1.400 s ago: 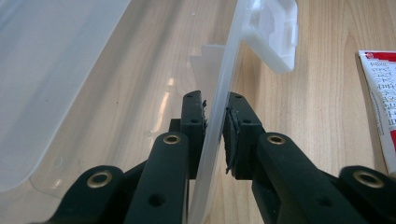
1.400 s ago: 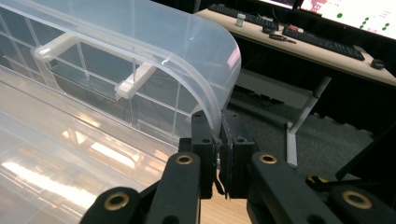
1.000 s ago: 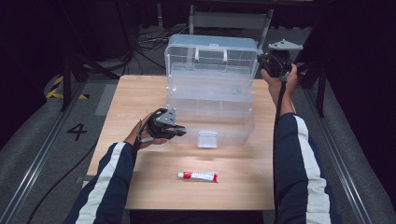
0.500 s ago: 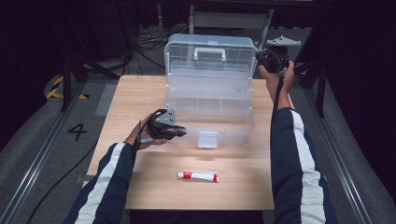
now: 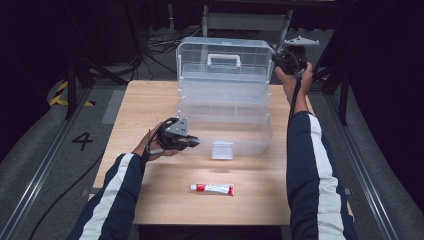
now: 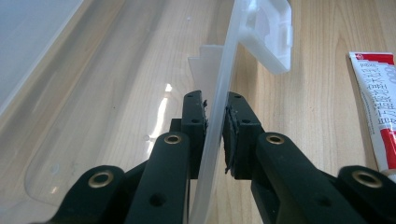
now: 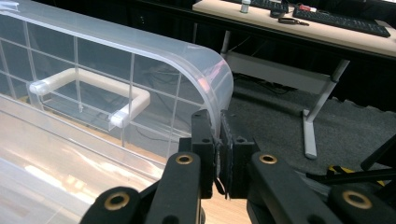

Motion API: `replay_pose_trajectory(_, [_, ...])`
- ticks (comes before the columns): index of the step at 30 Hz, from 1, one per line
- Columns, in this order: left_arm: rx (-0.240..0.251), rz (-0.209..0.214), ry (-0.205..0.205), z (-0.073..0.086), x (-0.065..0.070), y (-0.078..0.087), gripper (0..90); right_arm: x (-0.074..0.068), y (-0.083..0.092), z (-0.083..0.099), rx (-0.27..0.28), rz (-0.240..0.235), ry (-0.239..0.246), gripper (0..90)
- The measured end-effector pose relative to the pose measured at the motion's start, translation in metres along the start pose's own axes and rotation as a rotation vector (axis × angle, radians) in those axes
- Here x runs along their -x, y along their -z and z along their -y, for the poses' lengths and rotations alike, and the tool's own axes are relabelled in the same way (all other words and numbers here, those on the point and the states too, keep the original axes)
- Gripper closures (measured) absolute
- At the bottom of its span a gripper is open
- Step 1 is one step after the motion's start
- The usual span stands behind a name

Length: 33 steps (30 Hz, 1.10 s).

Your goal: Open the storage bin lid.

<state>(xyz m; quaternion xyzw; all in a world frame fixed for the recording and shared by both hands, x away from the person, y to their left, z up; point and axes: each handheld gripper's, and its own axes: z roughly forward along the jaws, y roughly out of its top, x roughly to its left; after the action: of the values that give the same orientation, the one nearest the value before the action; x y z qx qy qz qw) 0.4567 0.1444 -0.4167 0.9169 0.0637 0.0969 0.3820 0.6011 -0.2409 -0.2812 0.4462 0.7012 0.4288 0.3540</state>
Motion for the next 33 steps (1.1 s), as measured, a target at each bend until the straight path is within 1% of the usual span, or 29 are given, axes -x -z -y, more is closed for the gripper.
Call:
replay_pose_trajectory(7, [-0.001, 0.001, 0.005, 0.001, 0.000, 0.001, 80.4, 0.000, -0.006, -0.001, -0.010, 0.005, 0.007, 84.9])
replay_pose_trajectory(12, [-0.001, -0.005, 0.003, 0.001, 0.000, 0.001, 80.3, 0.002, -0.010, -0.002, -0.020, 0.006, 0.001, 84.6])
replay_pose_trajectory(14, [0.000, 0.001, 0.006, 0.001, 0.000, 0.000, 80.3, 0.002, -0.011, -0.003, -0.022, 0.006, 0.004, 84.6])
replay_pose_trajectory(17, [0.001, 0.003, 0.005, 0.001, 0.000, 0.000, 80.3, 0.004, -0.015, -0.003, -0.030, 0.002, -0.005, 84.5])
replay_pose_trajectory(23, [-0.002, 0.006, 0.013, 0.001, -0.001, 0.000, 80.3, 0.004, -0.023, -0.004, -0.037, 0.014, -0.002, 84.1])
replay_pose_trajectory(25, [-0.001, 0.004, 0.013, 0.001, -0.001, 0.000, 80.2, 0.006, -0.024, -0.003, -0.038, 0.009, -0.013, 84.1])
replay_pose_trajectory(29, [-0.004, 0.003, 0.012, 0.000, -0.001, -0.001, 80.2, 0.006, -0.027, -0.004, -0.046, 0.008, -0.003, 83.8])
replay_pose_trajectory(33, [-0.005, 0.002, 0.014, 0.000, -0.001, -0.001, 80.1, 0.008, -0.029, -0.003, -0.046, -0.001, -0.011, 83.8])
